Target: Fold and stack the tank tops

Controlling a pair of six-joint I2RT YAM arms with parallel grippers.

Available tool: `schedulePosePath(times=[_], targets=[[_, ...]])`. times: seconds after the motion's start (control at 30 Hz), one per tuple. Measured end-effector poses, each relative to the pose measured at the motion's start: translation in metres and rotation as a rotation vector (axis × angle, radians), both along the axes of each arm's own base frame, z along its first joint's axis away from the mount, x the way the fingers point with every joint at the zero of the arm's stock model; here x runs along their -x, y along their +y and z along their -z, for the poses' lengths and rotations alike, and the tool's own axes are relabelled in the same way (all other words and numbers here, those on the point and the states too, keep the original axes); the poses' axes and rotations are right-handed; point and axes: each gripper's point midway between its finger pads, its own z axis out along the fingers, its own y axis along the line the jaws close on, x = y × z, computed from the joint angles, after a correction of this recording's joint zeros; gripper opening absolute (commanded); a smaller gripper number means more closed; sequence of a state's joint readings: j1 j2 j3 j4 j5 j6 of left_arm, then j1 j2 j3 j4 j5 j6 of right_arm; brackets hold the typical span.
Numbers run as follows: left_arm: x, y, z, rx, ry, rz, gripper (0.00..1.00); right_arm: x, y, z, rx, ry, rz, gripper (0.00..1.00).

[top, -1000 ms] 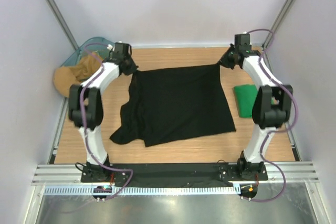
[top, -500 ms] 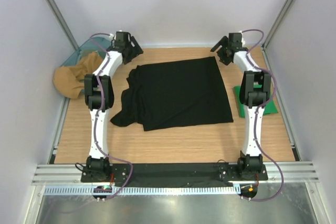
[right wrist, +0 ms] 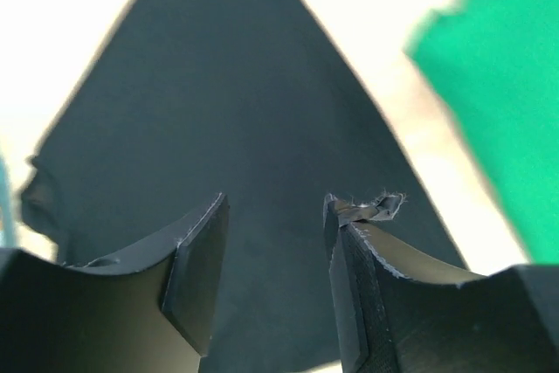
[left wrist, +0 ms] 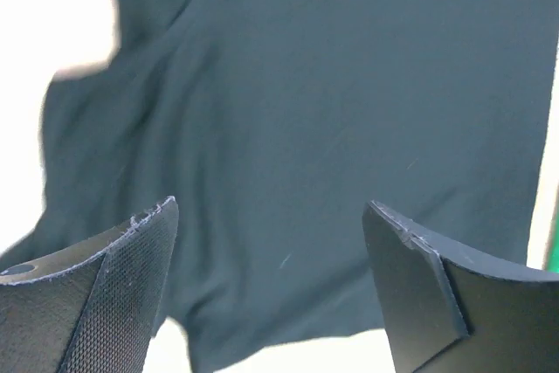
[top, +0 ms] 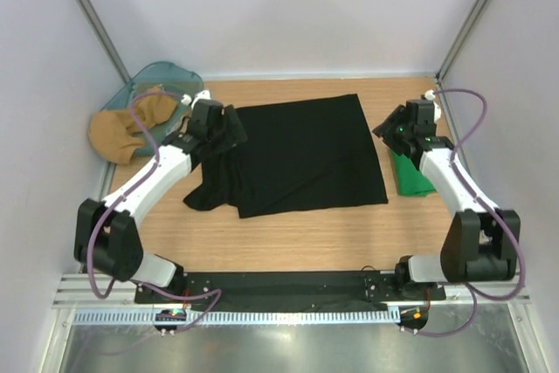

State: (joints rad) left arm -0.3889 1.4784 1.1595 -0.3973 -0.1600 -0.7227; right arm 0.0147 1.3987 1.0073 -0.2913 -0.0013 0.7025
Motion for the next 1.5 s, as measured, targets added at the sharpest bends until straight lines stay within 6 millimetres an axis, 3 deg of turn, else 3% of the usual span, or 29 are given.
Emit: schedulePosePath(times=[0.13, 0.23, 0.37, 0.6, 0.83, 0.93, 1.03, 1.07, 1.1, 1.17, 1.23, 1.33, 1.37, 1.43, 1.47, 1.5], targets=[[0.053, 0.018, 0.030, 0.013, 0.063, -0.041, 0.83, 0.051, -0.009, 0.020, 0.036, 0.058, 0.034, 0.50], [0.089, 0.017, 0.054, 0.027, 0.120, -0.031, 0.83, 0.081, -0.013, 0.045, 0.049, 0.136, 0.044, 0.45], [0.115, 0.023, 0.072, 0.027, 0.165, -0.041, 0.85, 0.114, -0.017, 0.078, 0.066, 0.245, 0.057, 0.44], [0.126, 0.054, 0.094, -0.022, 0.213, -0.144, 0.87, 0.146, -0.021, 0.115, 0.081, 0.355, 0.081, 0.48], [0.119, 0.078, 0.107, 0.018, 0.240, -0.240, 0.86, 0.146, -0.023, 0.130, 0.078, 0.391, 0.107, 0.49], [0.121, 0.089, 0.120, 0.039, 0.273, -0.285, 0.85, 0.145, -0.023, 0.136, 0.068, 0.400, 0.122, 0.44], [0.125, 0.091, 0.131, 0.051, 0.305, -0.302, 0.83, 0.141, -0.023, 0.137, 0.061, 0.387, 0.138, 0.25], [0.125, 0.091, 0.133, 0.052, 0.312, -0.304, 0.82, 0.140, -0.024, 0.138, 0.060, 0.386, 0.148, 0.14], [0.125, 0.091, 0.135, 0.052, 0.318, -0.309, 0.81, 0.140, -0.025, 0.138, 0.062, 0.387, 0.156, 0.11], [0.124, 0.093, 0.140, 0.053, 0.333, -0.337, 0.75, 0.138, -0.026, 0.139, 0.059, 0.385, 0.179, 0.01], [0.121, 0.096, 0.141, 0.059, 0.333, -0.372, 0.72, 0.138, -0.027, 0.139, 0.055, 0.385, 0.197, 0.01], [0.115, 0.104, 0.143, 0.067, 0.336, -0.428, 0.58, 0.138, -0.030, 0.139, 0.047, 0.382, 0.221, 0.01], [0.112, 0.106, 0.143, 0.067, 0.334, -0.445, 0.45, 0.139, -0.032, 0.139, 0.045, 0.380, 0.231, 0.01], [0.108, 0.114, 0.146, 0.056, 0.329, -0.492, 0.30, 0.142, -0.034, 0.138, 0.043, 0.375, 0.247, 0.01], [0.107, 0.117, 0.147, 0.051, 0.327, -0.505, 0.13, 0.143, -0.035, 0.138, 0.043, 0.371, 0.253, 0.01], [0.105, 0.122, 0.148, 0.052, 0.322, -0.536, 0.04, 0.146, -0.036, 0.138, 0.041, 0.368, 0.257, 0.01]])
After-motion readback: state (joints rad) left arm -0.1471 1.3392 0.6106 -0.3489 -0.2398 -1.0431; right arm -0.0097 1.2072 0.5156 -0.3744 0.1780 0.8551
